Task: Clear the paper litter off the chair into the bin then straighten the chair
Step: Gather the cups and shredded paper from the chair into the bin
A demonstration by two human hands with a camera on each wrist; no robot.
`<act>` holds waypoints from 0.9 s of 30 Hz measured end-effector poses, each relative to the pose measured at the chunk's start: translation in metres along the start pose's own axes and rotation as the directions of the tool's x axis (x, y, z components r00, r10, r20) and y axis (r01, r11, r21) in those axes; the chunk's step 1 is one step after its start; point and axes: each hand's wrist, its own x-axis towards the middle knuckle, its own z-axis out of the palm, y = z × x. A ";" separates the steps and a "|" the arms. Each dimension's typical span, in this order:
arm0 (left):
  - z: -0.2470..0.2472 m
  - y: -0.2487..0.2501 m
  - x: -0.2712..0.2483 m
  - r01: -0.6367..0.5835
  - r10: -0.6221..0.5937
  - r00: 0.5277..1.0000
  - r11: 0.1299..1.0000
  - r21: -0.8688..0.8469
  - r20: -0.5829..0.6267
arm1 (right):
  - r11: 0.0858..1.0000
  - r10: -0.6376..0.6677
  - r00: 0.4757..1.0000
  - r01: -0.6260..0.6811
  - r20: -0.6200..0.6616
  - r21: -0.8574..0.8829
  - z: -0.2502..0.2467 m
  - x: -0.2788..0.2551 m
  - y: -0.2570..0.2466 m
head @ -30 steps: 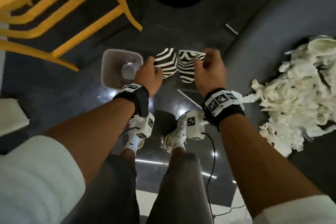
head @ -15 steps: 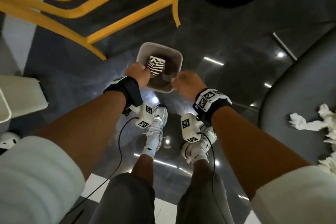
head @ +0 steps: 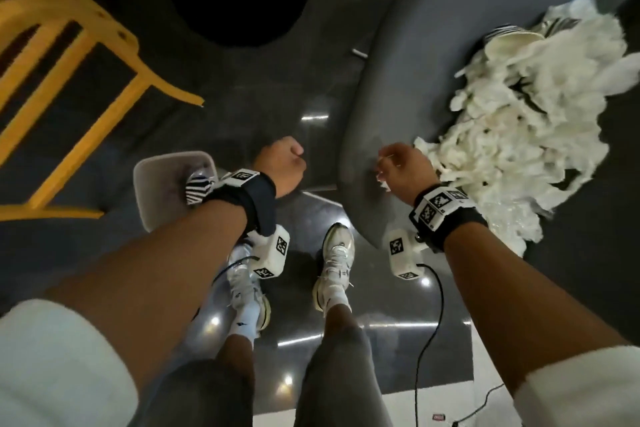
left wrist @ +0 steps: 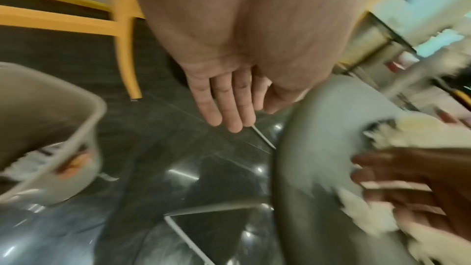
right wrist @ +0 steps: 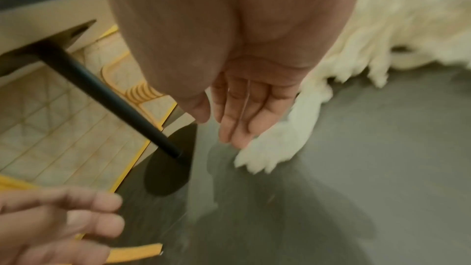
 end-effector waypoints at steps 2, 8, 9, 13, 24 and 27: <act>0.036 0.052 -0.003 -0.164 0.159 0.985 0.983 0.079 0.068 | 0.999 0.012 0.997 -0.015 -0.079 -0.037 -0.042 -0.013 0.010; 0.141 0.148 0.007 -0.465 0.388 0.879 0.827 0.317 0.278 | 0.994 -0.082 0.944 0.055 -0.321 -0.092 -0.120 -0.012 0.072; 0.154 0.158 0.008 -0.500 0.422 0.861 0.802 0.327 0.284 | 0.993 -0.089 0.930 0.056 -0.357 -0.102 -0.128 -0.008 0.081; 0.191 0.186 0.016 -0.614 0.519 0.789 0.646 0.453 0.329 | 0.997 -0.050 0.905 0.021 -0.422 -0.075 -0.154 0.003 0.106; 0.162 0.192 0.050 -0.438 0.442 0.897 0.877 0.199 0.027 | 0.950 -0.140 0.979 0.091 -0.147 -0.298 -0.166 0.003 0.127; 0.132 0.183 0.051 -0.334 0.343 0.930 0.939 0.087 -0.131 | 0.907 -0.174 0.979 0.117 -0.108 -0.404 -0.155 0.001 0.117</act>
